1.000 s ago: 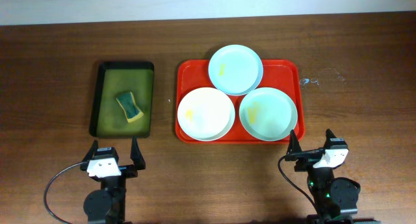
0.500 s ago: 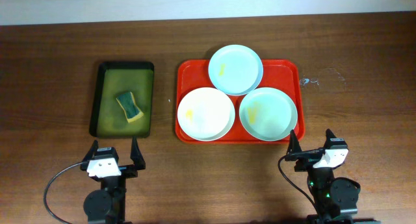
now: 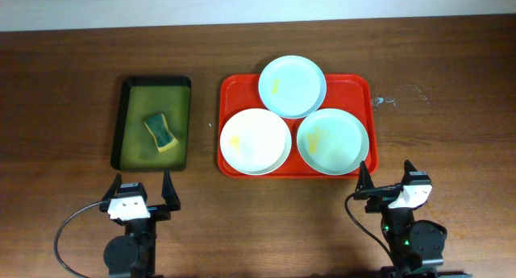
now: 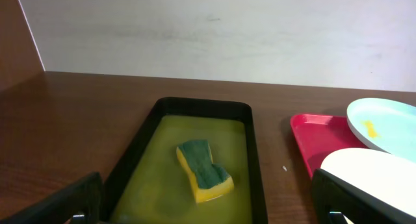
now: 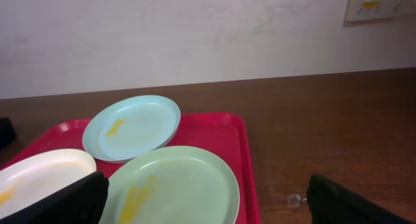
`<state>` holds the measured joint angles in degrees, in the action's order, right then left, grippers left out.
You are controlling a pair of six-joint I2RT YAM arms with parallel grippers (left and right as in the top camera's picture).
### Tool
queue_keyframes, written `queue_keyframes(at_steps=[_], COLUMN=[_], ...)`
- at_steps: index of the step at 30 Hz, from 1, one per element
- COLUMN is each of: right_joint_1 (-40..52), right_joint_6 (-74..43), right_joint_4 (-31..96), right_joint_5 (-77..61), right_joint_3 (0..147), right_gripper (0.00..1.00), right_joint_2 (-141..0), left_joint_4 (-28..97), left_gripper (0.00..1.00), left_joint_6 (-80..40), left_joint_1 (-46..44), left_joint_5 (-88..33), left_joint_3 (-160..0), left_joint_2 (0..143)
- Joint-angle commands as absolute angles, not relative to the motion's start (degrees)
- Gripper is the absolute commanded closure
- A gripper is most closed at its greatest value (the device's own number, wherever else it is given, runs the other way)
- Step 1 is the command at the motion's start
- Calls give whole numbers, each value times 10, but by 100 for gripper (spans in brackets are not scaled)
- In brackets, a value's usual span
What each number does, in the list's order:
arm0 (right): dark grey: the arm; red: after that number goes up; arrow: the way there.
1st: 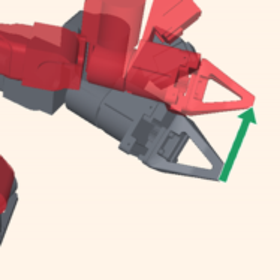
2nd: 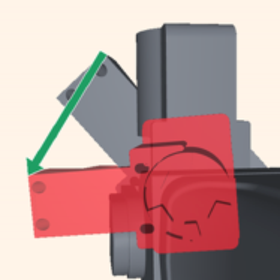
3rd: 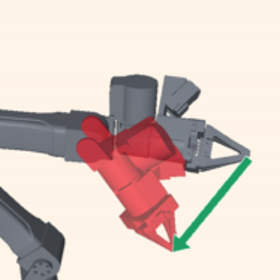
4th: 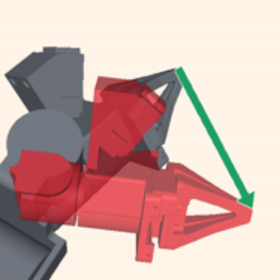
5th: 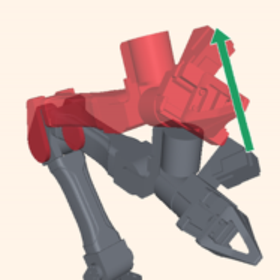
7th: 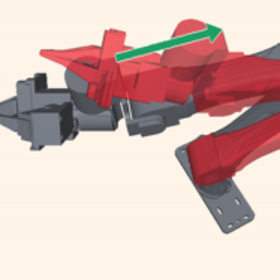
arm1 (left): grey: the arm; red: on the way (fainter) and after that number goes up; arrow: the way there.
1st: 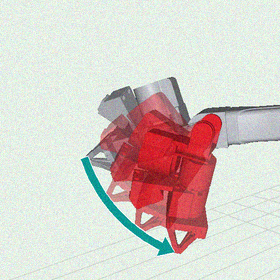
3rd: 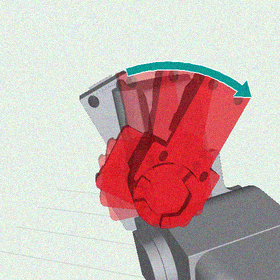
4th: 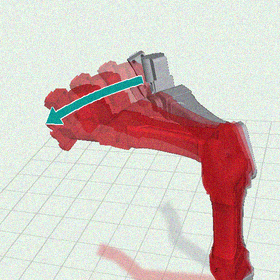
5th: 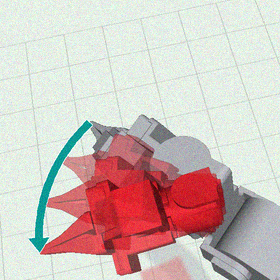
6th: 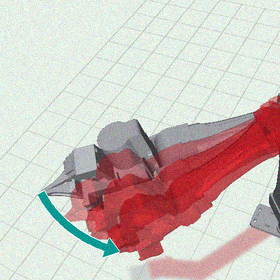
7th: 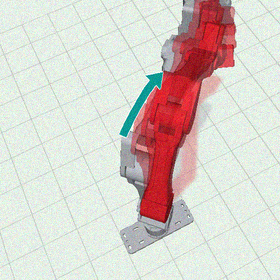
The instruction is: Clean dirty plates on tray and stack at the side
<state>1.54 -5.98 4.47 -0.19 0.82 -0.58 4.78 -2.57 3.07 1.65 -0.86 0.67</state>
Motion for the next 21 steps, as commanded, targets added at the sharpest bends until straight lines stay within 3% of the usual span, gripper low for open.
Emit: queue_keyframes(at_steps=[1, 13, 17, 21], right_joint_1=[19, 19, 19, 19], right_joint_6=[-60, -60, -60, -60], right_joint_4=[46, 46, 46, 46], right_joint_5=[3, 3, 3, 3], right_joint_3=[3, 3, 3, 3], right_gripper=[2, 2, 2, 2], right_joint_2=[-4, -4, -4, -4], left_joint_4=[48, 41, -30, -203], left_gripper=[1, 1, 1, 1], left_joint_6=[-17, -23, -69, -103], left_joint_1=[31, 31, 31, 31], left_joint_5=[8, -2, -207, -559], left_joint_3=[-5, -5, -5, -5], left_joint_2=[4, 4, 4, 4])
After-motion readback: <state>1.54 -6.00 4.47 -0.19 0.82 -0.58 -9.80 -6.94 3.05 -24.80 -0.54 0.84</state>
